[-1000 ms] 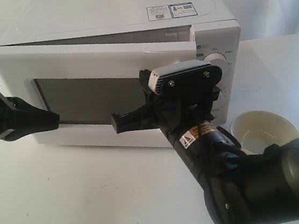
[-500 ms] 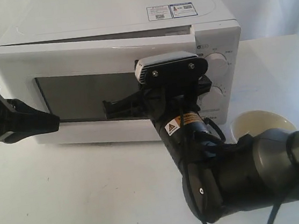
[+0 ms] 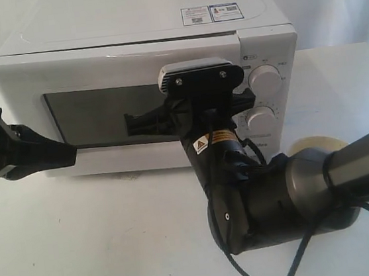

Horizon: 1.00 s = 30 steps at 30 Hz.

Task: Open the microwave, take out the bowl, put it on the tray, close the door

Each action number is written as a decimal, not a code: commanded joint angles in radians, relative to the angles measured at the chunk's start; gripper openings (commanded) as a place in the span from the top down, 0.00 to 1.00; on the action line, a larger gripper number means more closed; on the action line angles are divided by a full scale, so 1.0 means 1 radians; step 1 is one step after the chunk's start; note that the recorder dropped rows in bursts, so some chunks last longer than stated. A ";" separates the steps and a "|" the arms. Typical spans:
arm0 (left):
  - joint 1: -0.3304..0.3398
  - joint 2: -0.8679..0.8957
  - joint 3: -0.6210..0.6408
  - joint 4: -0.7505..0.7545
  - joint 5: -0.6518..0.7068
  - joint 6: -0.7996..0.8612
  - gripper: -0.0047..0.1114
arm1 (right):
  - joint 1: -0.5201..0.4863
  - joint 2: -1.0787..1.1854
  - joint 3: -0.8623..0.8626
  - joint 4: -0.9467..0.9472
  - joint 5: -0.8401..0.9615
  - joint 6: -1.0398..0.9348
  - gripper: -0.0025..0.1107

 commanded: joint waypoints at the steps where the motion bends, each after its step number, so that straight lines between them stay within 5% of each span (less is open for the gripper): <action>1: -0.007 -0.009 0.007 -0.018 0.019 -0.005 0.96 | -0.031 0.003 -0.046 0.017 -0.019 -0.011 0.98; 13: -0.007 -0.009 0.007 -0.018 0.019 -0.005 0.96 | -0.062 0.042 -0.057 0.015 -0.005 -0.011 0.98; 30: -0.007 -0.009 0.007 -0.038 -0.001 -0.035 0.96 | 0.118 -0.185 0.224 0.044 -0.038 -0.118 0.98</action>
